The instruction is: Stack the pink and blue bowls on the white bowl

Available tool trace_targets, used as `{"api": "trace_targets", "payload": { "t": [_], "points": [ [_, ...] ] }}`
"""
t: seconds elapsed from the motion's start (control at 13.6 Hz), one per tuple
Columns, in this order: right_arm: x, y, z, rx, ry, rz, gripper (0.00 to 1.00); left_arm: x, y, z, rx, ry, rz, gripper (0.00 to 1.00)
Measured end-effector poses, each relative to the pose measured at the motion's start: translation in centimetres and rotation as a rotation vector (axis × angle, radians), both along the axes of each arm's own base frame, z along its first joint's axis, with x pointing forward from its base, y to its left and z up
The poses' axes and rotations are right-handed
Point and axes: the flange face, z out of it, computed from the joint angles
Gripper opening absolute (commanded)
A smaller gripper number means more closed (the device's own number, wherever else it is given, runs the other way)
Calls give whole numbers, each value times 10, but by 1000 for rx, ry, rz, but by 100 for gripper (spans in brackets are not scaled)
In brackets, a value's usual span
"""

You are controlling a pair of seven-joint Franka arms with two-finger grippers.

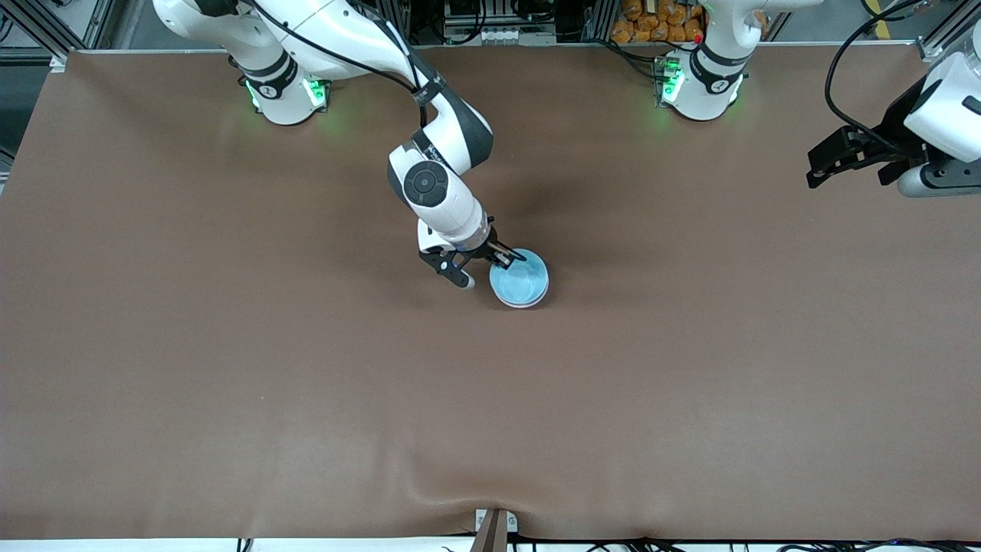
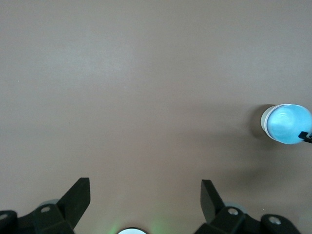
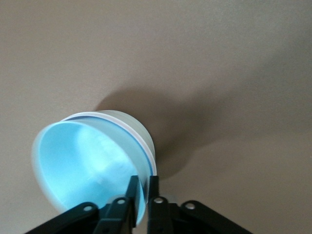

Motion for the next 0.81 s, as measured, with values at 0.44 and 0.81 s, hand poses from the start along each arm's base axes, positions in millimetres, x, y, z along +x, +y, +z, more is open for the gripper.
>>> {"api": "trace_targets", "payload": {
  "t": [0.44,0.81],
  "points": [
    [40,-14,56,42,-109,-26,100,-2,7,-2,3,24,12,100],
    [100,-125,123,-35,-142,143,100,-3,12,-4,5,41,20,100]
  ]
}}
